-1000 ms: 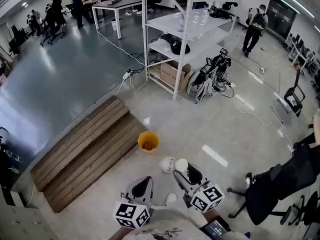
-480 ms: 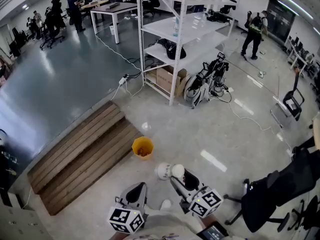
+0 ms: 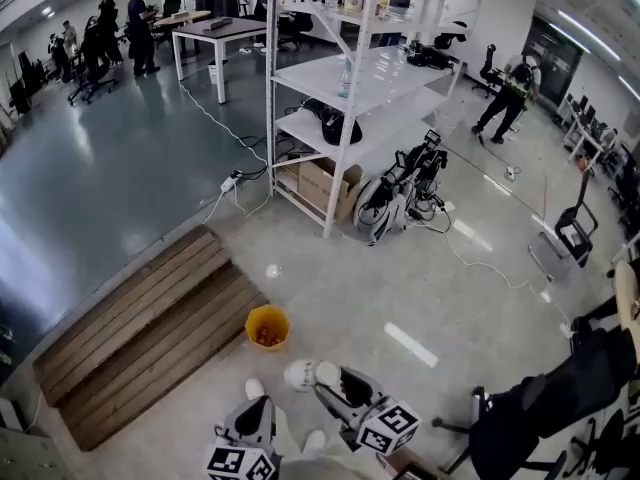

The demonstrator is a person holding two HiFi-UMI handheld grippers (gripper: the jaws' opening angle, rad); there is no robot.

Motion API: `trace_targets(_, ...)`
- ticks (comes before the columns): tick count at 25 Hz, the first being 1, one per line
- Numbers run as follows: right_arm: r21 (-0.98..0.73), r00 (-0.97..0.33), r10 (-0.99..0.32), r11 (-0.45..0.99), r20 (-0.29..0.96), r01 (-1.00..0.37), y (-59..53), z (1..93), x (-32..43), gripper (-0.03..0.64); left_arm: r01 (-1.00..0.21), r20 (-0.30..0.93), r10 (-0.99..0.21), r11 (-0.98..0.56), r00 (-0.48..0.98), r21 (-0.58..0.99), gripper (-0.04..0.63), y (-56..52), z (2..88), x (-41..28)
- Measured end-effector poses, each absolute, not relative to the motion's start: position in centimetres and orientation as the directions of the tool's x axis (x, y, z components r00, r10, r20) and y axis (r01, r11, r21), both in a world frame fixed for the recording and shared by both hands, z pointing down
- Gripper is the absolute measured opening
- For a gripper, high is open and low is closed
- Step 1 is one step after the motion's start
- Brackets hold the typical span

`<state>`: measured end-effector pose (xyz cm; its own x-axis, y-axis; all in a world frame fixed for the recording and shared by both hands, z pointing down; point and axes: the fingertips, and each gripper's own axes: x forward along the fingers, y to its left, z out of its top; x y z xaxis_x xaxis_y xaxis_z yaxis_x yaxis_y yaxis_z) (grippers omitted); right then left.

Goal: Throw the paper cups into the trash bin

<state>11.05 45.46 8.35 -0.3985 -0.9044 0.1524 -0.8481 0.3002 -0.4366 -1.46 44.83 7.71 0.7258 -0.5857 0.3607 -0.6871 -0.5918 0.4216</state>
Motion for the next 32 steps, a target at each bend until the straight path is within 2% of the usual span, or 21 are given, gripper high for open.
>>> trace_targets(9, -0.41, -0.404, -0.898, 0.307, 0.173, -0.859, 30.6, 7.8, 7.0, 0.235, -0.665, 0.331, -0.578, -0.615, 0.745, 0.424, 0.005, 29.8, 6.7, -5.0)
trace_targets(18, -0.365, -0.382, -0.894, 0.284, 0.235, -0.887, 21.8, 9.4, 4.6, 0.235, -0.644, 0.31, -0.567, -0.631, 0.763, 0.433, 0.005, 20.6, 8.6, -8.5)
trace_targets(26, -0.339, -0.459, -0.822, 0.35, 0.337, -0.874, 16.1, 12.1, 5.2, 0.235, -0.697, 0.369, -0.593, -0.566, 0.715, 0.44, 0.006, 14.6, 10.7, -8.3)
trace_targets(32, -0.36, -0.521, -0.747, 0.391, 0.414, -0.847, 12.7, 18.2, 5.1, 0.235, -0.751, 0.486, -0.573, -0.499, 0.661, 0.433, 0.005, 11.6, 16.8, -8.0)
